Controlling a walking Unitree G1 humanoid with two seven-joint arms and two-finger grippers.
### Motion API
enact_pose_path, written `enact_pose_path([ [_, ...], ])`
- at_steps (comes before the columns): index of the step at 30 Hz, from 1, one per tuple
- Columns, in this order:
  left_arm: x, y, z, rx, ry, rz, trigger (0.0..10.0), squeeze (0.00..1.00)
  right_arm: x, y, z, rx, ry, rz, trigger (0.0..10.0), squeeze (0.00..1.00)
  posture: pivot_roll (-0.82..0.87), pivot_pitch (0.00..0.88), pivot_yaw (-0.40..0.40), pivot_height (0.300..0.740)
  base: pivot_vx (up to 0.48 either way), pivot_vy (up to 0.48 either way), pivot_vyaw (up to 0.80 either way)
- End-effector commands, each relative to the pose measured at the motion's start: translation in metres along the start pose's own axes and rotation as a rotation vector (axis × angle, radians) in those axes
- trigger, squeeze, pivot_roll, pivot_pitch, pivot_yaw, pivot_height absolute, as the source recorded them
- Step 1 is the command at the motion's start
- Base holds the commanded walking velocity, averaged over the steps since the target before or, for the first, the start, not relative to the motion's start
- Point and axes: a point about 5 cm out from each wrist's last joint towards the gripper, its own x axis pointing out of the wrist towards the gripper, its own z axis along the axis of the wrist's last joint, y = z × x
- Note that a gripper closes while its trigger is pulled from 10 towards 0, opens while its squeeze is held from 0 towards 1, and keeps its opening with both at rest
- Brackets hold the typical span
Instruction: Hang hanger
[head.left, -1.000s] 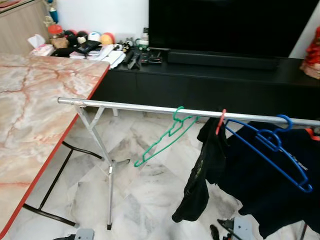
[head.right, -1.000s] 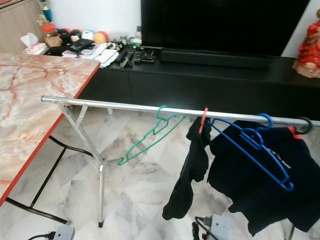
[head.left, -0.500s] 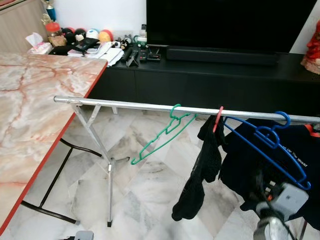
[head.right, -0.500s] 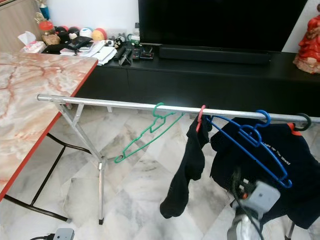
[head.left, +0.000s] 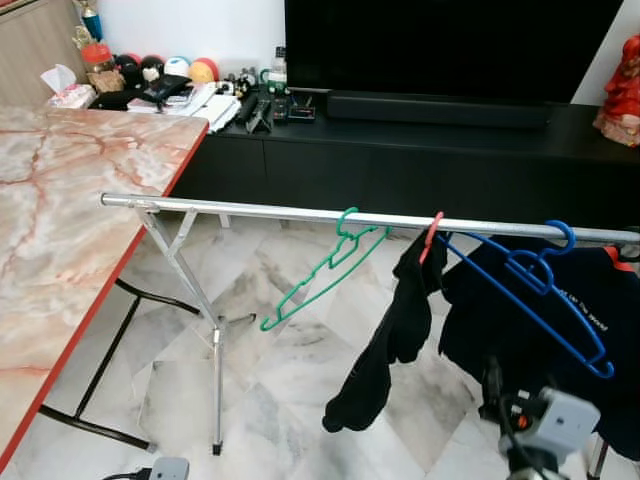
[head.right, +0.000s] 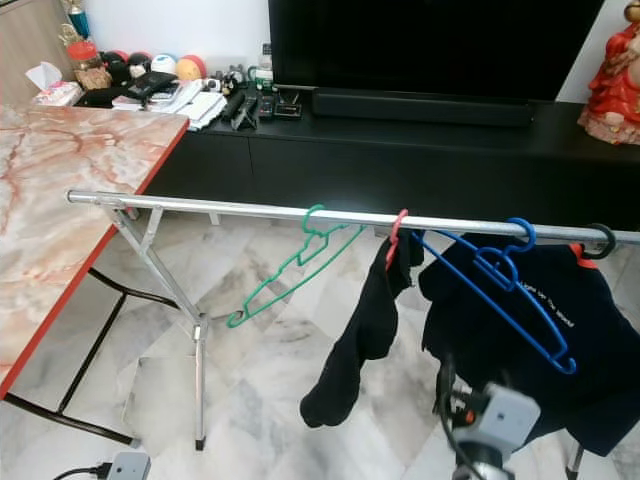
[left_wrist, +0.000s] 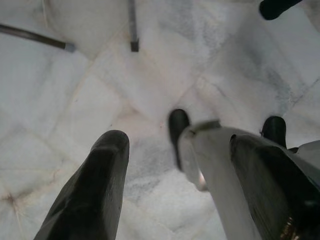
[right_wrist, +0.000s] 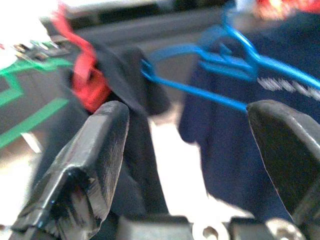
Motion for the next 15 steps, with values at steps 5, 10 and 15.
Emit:
enact_pose_path([
  [5, -0.0024, 0.0052, -0.0089, 0.004, 0.039, 0.014, 10.0, 0.00, -0.0017, 0.0047, -0.0020, 0.012, 0.018, 0.010, 10.0, 0.00, -0.03, 0.095, -0.009, 0.740, 0.000, 0.469, 0.00],
  [10, -0.0028, 0.0048, -0.0106, 0.000, 0.035, 0.020, 10.0, 0.00, 0.0013, 0.0103, 0.0013, 0.019, 0.022, 0.033, 10.0, 0.00, -0.03, 0.100, -0.015, 0.740, 0.000, 0.375, 0.00],
  [15, -0.0032, 0.0046, -0.0125, 0.002, 0.039, 0.019, 10.0, 0.00, 0.0013, 0.0110, 0.0026, 0.020, 0.035, 0.035, 10.0, 0.00, -0.03, 0.101, -0.016, 0.740, 0.000, 0.000, 0.00],
])
